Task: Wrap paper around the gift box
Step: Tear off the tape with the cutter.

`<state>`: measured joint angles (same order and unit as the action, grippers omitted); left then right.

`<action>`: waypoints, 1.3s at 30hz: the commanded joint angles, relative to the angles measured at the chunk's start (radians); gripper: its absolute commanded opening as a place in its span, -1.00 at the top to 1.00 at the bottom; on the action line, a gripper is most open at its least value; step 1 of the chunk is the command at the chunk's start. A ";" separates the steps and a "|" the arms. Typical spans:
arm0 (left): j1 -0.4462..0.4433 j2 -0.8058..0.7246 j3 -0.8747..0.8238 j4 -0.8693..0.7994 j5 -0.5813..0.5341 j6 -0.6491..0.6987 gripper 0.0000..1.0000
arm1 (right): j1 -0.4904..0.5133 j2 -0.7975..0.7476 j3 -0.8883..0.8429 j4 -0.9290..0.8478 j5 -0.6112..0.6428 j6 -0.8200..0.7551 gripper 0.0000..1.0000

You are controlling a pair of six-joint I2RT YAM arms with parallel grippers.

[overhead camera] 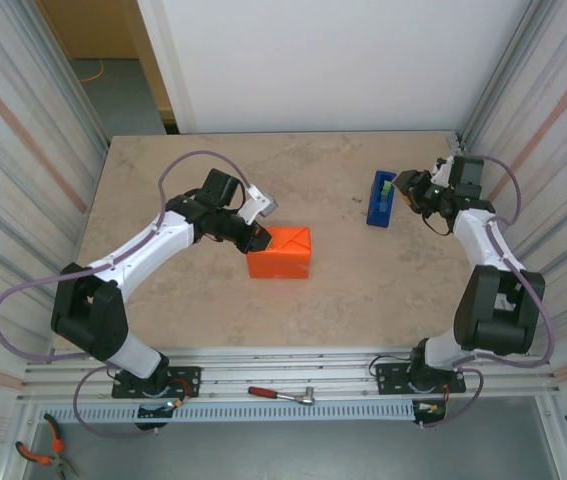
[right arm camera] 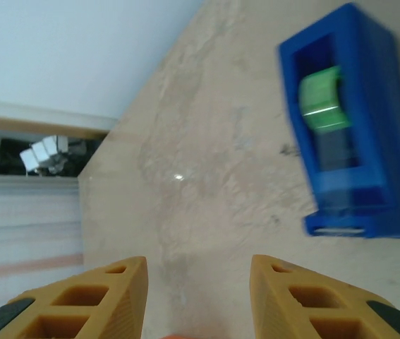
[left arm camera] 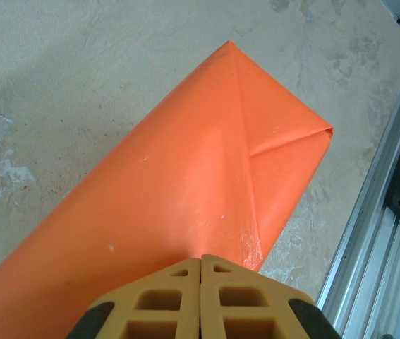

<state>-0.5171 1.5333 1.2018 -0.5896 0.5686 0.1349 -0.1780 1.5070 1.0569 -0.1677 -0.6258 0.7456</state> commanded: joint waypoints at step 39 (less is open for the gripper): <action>-0.021 0.039 -0.050 -0.062 -0.019 0.018 0.86 | -0.036 0.454 0.071 0.221 -0.237 0.047 0.38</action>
<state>-0.5175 1.5333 1.2007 -0.5861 0.5686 0.1352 -0.2115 1.9324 1.1351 0.0063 -0.8383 0.7574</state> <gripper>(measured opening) 0.075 0.310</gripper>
